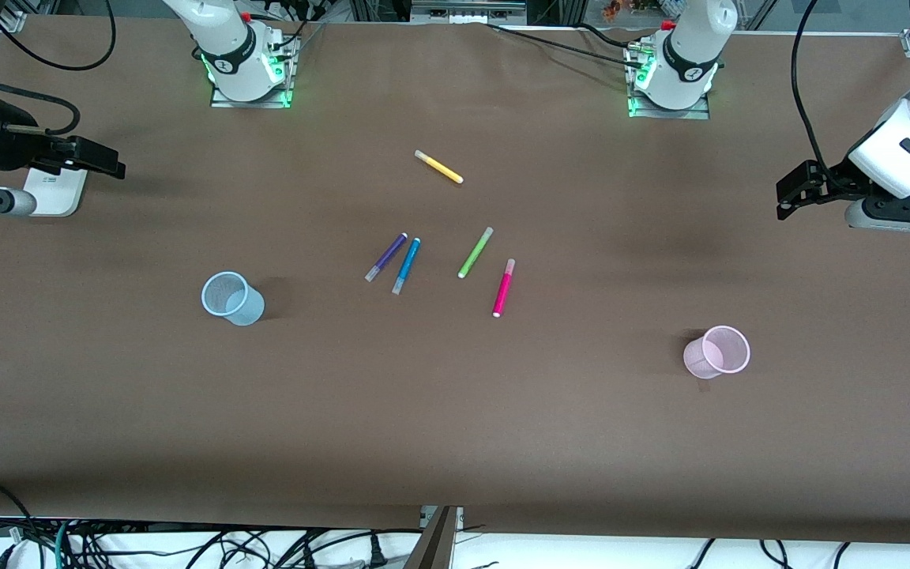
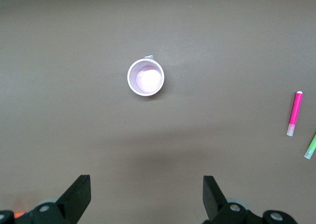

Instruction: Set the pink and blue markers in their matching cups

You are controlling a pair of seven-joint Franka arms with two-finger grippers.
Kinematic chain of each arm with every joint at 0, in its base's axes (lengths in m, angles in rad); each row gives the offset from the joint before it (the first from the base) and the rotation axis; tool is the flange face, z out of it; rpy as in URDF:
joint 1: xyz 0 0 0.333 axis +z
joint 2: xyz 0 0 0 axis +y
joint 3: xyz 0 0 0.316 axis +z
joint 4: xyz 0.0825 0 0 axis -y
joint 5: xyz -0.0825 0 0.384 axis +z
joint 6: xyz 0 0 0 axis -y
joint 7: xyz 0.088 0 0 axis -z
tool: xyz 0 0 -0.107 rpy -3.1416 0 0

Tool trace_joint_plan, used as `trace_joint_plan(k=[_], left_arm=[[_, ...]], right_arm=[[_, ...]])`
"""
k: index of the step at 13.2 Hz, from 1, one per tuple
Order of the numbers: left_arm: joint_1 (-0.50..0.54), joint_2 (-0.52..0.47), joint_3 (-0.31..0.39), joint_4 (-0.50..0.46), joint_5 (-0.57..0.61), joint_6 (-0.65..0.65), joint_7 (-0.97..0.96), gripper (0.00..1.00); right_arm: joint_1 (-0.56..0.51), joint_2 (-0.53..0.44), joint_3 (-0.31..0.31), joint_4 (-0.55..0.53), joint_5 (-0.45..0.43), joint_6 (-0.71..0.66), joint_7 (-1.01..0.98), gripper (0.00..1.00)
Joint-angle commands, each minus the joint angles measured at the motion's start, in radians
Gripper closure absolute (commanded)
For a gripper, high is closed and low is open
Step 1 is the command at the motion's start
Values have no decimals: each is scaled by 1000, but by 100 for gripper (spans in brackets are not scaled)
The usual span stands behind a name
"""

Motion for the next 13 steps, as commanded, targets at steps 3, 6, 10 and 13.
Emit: trace_joint_plan(k=[3, 6, 10, 13], left_arm=[[-1, 10, -6, 28, 22, -21, 16, 0], [-1, 12, -9, 28, 22, -21, 16, 0], [-1, 10, -7, 28, 22, -21, 16, 0], [-1, 12, -7, 28, 22, -21, 16, 0]], right_arm=[[17, 13, 9, 30, -4, -15, -8, 0], [98, 42, 9, 33, -9, 18, 60, 0], [227, 125, 9, 30, -10, 146, 263, 0], [318, 203, 7, 28, -24, 241, 383, 0]])
